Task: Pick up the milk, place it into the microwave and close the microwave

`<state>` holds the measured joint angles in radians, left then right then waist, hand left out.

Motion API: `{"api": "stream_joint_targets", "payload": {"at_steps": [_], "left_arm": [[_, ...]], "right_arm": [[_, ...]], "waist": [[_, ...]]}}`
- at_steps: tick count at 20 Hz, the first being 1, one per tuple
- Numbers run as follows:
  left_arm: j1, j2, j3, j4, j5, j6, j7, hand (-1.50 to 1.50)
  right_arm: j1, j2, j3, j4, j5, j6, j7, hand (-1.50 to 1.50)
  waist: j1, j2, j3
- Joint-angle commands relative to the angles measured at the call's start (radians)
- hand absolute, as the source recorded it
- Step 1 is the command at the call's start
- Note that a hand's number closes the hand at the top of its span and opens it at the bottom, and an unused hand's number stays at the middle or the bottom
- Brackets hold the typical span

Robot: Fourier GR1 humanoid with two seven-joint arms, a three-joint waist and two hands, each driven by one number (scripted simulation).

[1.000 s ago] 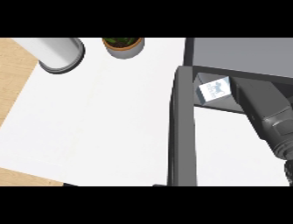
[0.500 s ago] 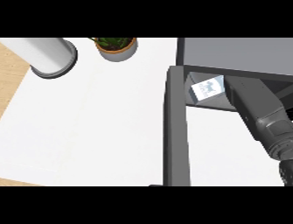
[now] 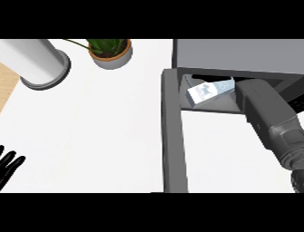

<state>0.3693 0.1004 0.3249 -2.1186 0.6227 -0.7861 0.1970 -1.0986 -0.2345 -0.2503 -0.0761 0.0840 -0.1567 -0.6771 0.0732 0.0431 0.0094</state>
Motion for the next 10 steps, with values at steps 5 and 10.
{"api": "stream_joint_targets", "payload": {"at_steps": [5, 10], "left_arm": [[-0.035, -0.052, -0.108, 0.078, -0.151, -0.104, -0.014, -1.5], [-0.055, -0.099, -0.125, 0.151, -0.319, -0.134, -0.101, -1.5]], "right_arm": [[0.128, 0.081, -0.055, -0.041, -0.074, 0.251, -0.121, -1.5], [0.192, 0.123, -0.047, -0.1, -0.094, 0.322, -0.109, -1.5]], "waist": [[-0.053, -0.033, -0.008], [-0.073, -0.046, -0.01]]}}
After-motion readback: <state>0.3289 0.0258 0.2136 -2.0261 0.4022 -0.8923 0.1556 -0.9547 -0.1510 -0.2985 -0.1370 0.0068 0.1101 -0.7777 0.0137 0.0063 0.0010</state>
